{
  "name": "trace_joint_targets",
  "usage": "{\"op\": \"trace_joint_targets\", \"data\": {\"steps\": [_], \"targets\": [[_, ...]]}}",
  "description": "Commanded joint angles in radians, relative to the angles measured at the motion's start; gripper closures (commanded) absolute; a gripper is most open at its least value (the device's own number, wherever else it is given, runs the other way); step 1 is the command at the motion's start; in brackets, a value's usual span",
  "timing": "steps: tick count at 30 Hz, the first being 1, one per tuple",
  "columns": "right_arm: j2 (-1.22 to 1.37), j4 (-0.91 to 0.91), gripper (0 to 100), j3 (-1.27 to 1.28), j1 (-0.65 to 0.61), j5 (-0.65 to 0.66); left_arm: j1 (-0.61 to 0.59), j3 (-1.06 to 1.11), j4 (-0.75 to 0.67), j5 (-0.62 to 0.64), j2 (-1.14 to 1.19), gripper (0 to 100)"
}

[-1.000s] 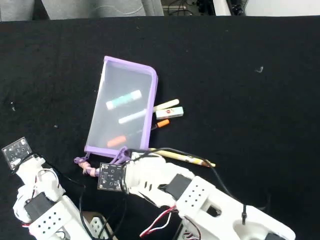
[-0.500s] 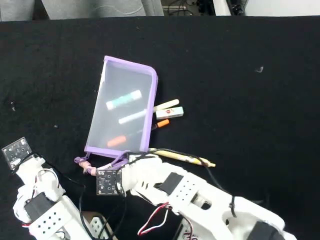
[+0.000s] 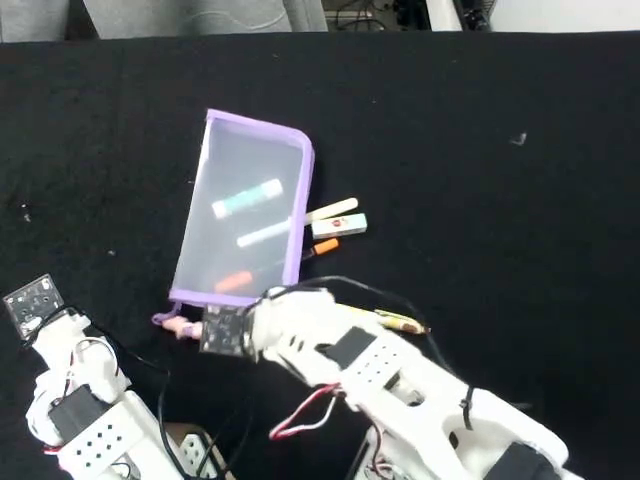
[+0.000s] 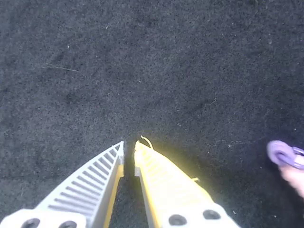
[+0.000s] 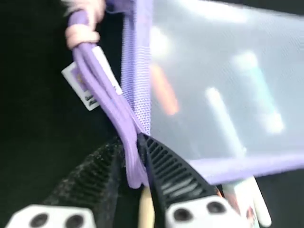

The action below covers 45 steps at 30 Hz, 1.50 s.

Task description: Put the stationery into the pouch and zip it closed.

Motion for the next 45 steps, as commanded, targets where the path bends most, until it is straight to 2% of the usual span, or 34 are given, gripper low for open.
{"op": "trace_joint_targets", "data": {"steps": [1, 5, 9, 17, 23, 26, 32, 35, 39, 45], "targets": [[-0.001, -0.014, 98.8, -0.081, 0.071, -0.005, -0.004, 0.024, -0.025, 0.005, -0.005, 95], [-0.074, 0.141, 98.8, -0.160, 0.129, -0.063, -0.004, 0.024, -0.025, 0.005, -0.005, 95], [-0.263, 0.356, 98.8, -0.240, 0.207, -0.124, -0.004, 0.024, -0.025, 0.005, -0.005, 95], [-0.691, 0.603, 98.8, -0.242, 0.446, -0.120, -0.004, 0.024, -0.025, 0.005, -0.005, 95], [-0.748, 0.654, 98.7, -0.163, 0.652, 0.066, -0.004, 0.024, -0.025, 0.005, -0.005, 95], [-0.748, 0.654, 96.9, -0.094, 0.706, 0.120, -0.004, 0.024, -0.025, 0.005, -0.005, 95], [-0.757, 0.660, 77.0, 0.013, 0.713, 0.129, -0.004, 0.024, -0.025, 0.005, -0.005, 95], [-0.757, 0.701, 70.7, -0.013, 0.709, 0.130, -0.004, 0.024, -0.025, 0.005, -0.005, 95], [-0.757, 0.827, 69.8, -0.131, 0.657, 0.126, -0.004, 0.024, -0.025, 0.005, -0.005, 95], [-0.748, 0.988, 69.7, -0.260, 0.422, 0.087, -0.004, 0.024, -0.025, 0.005, -0.005, 95]]}}
